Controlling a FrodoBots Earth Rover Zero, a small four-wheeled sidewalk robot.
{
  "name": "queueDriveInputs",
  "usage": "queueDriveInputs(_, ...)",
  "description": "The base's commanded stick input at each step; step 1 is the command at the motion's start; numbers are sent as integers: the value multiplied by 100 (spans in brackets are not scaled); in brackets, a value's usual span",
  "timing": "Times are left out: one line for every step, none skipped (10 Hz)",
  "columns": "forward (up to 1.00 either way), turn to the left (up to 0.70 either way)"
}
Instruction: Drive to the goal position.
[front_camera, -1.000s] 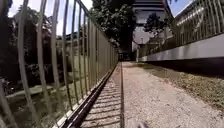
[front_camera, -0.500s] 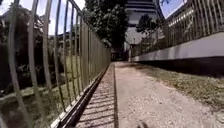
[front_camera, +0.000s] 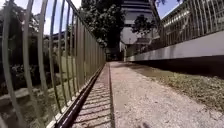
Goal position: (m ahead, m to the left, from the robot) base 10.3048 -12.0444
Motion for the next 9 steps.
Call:
queueDriveInputs(100, 0)
queueDriveInputs(100, 0)
queueDriveInputs(100, 0)
queueDriveInputs(100, 0)
queueDriveInputs(100, 0)
queueDriveInputs(100, 0)
queueDriveInputs(100, 0)
queueDriveInputs(100, 0)
queueDriveInputs(100, 0)
